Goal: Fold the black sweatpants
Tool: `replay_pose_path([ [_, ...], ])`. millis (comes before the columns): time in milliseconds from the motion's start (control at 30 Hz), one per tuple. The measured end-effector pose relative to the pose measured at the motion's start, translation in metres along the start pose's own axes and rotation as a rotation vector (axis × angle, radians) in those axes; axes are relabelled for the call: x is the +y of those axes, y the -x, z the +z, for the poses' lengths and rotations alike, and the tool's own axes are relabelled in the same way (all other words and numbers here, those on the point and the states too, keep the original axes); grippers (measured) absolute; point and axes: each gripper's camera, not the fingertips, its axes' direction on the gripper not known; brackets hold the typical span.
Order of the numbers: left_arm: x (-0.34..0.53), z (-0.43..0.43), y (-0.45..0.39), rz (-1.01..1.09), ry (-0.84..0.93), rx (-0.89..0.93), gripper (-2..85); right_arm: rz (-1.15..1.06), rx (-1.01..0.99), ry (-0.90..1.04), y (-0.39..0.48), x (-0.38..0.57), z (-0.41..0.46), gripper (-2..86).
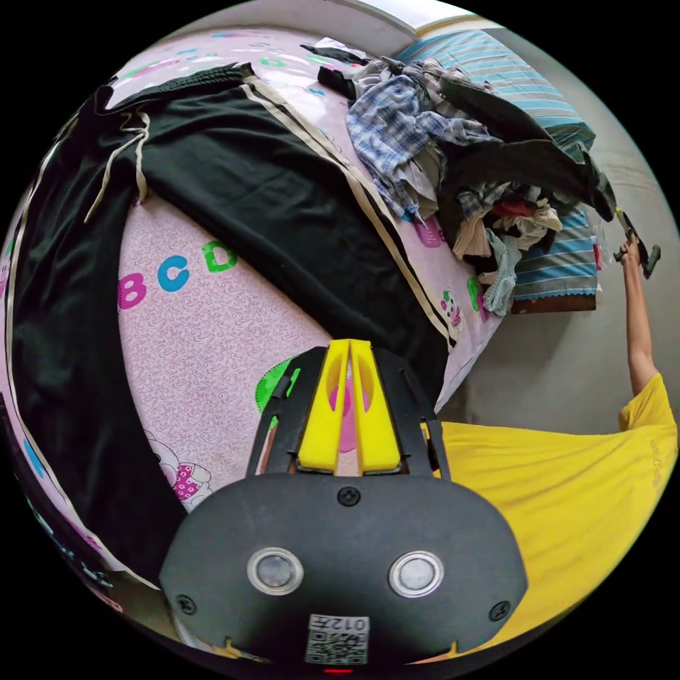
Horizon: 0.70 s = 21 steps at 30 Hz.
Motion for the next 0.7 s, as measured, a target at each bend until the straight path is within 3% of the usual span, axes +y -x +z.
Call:
replay_pose_path([
  [133,-0.005,-0.004,-0.033,0.027,0.003,-0.024,0.5,0.146,0.198,-0.117,-0.082,-0.032,-0.061,0.1],
  [267,-0.008,-0.011,-0.068,0.029,-0.018,-0.022,0.5,0.132,0.14,-0.063,-0.095,-0.028,-0.054,0.2],
  [367,-0.009,-0.013,-0.087,0.038,0.003,-0.03,0.4,0.044,0.036,0.085,-0.063,0.003,-0.006,0.5],
  [433,-0.01,-0.016,-0.096,0.041,0.018,-0.037,0.4,-0.089,-0.042,0.272,-0.013,0.039,0.045,0.7],
  [500,-0.01,-0.024,-0.105,0.04,0.019,-0.041,0.4,-0.249,0.006,0.366,0.041,0.068,0.072,1.0],
  [567,-0.01,-0.033,-0.109,0.034,0.013,-0.042,0.4,-0.414,0.046,0.342,0.104,0.092,0.079,1.5],
  [700,-0.012,-0.055,-0.115,0.028,-0.025,-0.027,0.4,-0.65,-0.232,0.177,0.256,0.134,0.046,2.6],
])
